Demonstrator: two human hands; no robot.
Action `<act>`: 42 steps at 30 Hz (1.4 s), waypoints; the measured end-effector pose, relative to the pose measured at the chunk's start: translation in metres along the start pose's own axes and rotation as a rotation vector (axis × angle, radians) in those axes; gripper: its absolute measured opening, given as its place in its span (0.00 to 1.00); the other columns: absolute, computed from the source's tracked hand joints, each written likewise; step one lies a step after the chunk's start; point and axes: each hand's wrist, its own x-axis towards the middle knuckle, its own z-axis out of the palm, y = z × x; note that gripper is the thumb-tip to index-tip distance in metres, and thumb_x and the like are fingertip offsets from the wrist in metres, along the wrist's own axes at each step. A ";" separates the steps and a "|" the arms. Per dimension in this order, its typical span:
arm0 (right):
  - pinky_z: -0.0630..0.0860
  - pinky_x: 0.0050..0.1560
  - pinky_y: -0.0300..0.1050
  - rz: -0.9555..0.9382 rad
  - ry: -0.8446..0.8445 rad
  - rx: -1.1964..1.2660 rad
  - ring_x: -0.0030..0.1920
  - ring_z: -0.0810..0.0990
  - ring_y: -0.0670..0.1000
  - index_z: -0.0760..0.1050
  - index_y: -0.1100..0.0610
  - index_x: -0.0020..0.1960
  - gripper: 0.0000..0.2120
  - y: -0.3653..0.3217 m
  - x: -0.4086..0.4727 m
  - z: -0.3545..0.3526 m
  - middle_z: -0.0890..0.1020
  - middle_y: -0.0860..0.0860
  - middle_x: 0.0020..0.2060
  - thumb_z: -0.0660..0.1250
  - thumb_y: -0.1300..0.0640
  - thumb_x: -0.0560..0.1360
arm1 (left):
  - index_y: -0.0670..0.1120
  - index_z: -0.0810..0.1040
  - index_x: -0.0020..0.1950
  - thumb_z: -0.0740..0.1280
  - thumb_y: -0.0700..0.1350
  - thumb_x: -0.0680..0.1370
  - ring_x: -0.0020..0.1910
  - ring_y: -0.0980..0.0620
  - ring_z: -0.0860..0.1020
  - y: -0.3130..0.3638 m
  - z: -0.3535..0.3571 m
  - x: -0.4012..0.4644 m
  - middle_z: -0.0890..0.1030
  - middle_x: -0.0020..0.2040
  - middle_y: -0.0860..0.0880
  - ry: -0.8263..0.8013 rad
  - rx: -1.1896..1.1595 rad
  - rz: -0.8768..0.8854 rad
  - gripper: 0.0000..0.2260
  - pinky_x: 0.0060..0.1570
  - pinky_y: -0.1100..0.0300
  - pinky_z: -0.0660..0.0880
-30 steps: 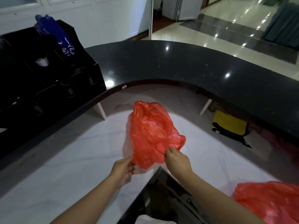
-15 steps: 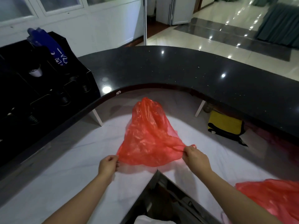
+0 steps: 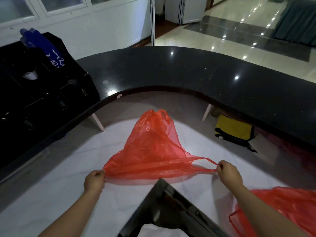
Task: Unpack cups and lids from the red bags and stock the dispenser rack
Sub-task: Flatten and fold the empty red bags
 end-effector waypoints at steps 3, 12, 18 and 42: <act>0.78 0.42 0.46 0.041 -0.130 -0.053 0.43 0.80 0.53 0.80 0.52 0.47 0.09 0.004 0.006 -0.006 0.82 0.50 0.41 0.61 0.58 0.77 | 0.43 0.82 0.46 0.68 0.46 0.80 0.33 0.41 0.79 -0.001 0.000 -0.008 0.83 0.38 0.41 -0.041 0.076 0.010 0.08 0.35 0.54 0.76; 0.66 0.29 0.44 -0.219 0.123 0.110 0.32 0.76 0.56 0.72 0.55 0.33 0.13 -0.061 0.045 -0.036 0.75 0.51 0.29 0.62 0.59 0.76 | 0.46 0.82 0.53 0.69 0.41 0.78 0.53 0.41 0.80 0.061 0.001 -0.010 0.84 0.50 0.46 0.114 0.085 0.202 0.06 0.55 0.51 0.74; 0.78 0.45 0.48 -0.493 0.088 0.155 0.44 0.79 0.49 0.82 0.52 0.56 0.09 -0.167 0.065 -0.047 0.82 0.48 0.46 0.66 0.52 0.78 | 0.50 0.83 0.52 0.70 0.42 0.78 0.51 0.52 0.82 0.144 0.030 0.005 0.85 0.48 0.52 -0.093 0.039 0.392 0.05 0.53 0.58 0.76; 0.70 0.41 0.37 -0.573 0.010 0.061 0.38 0.73 0.41 0.85 0.51 0.53 0.07 -0.131 0.067 -0.016 0.86 0.45 0.46 0.71 0.58 0.77 | 0.56 0.83 0.44 0.63 0.40 0.80 0.42 0.62 0.81 0.180 0.115 0.013 0.84 0.44 0.59 -0.468 0.104 0.616 0.13 0.45 0.62 0.76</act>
